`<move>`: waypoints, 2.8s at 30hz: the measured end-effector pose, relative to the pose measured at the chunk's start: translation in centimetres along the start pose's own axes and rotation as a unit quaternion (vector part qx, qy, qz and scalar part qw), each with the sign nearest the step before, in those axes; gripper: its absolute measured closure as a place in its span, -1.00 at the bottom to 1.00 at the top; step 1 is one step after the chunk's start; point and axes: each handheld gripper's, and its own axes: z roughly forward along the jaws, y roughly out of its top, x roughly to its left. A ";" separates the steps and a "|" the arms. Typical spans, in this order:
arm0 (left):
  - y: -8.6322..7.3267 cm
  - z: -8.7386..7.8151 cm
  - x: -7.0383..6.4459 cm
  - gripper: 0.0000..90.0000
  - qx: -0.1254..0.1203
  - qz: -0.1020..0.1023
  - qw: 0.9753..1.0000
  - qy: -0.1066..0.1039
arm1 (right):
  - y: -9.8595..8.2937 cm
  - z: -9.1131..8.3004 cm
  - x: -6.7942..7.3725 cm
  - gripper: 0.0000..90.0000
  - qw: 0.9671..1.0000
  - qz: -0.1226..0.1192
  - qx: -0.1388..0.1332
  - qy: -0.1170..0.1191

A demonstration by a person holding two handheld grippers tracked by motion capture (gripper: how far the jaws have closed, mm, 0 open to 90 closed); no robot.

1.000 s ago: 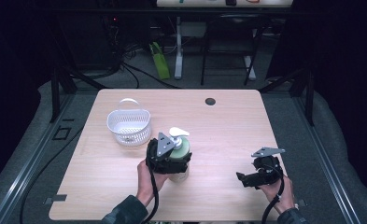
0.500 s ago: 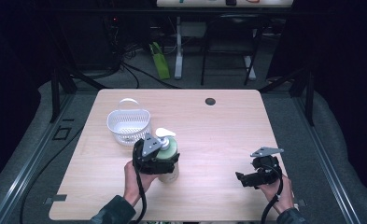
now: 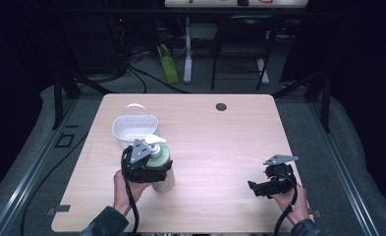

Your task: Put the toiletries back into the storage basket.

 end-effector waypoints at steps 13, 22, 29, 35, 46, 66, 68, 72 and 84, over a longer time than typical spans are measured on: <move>-1.0 -1.3 1.3 -0.75 -0.004 -0.003 1.000 0.014 | 0.1 -0.2 0.2 -0.96 1.000 0.000 -0.003 -0.001; -1.2 -2.3 1.2 -1.00 -0.022 -0.026 0.999 0.029 | 0.1 -0.1 0.2 -0.96 1.000 0.000 -0.005 0.003; -0.6 -3.0 1.1 -1.00 -0.040 -0.034 0.998 0.037 | 0.2 -0.1 0.3 -0.96 1.000 -0.002 -0.006 0.004; 0.2 -3.5 1.0 -1.00 -0.050 -0.040 0.997 0.050 | 0.2 -0.1 0.2 -0.96 1.000 -0.001 -0.005 0.003; 1.4 -3.8 0.7 -1.00 -0.067 -0.051 0.994 0.069 | 0.2 0.0 0.2 -0.96 1.000 0.002 -0.004 0.003; 2.7 -4.4 0.3 -0.24 -0.106 -0.060 0.988 0.093 | 0.2 0.1 0.2 -0.95 1.000 0.000 -0.001 0.001; 2.7 -4.5 0.3 -0.14 -0.109 -0.062 0.988 0.095 | 0.2 0.1 0.2 -0.95 1.000 0.000 -0.001 0.000; 2.7 -4.7 0.3 0.03 -0.112 -0.064 0.987 0.097 | 0.2 0.1 0.2 -0.94 1.000 0.000 -0.001 0.000; 2.7 -4.9 -0.2 0.34 -0.127 -0.063 0.985 0.096 | 0.2 0.1 0.1 -0.94 1.000 0.000 -0.002 -0.001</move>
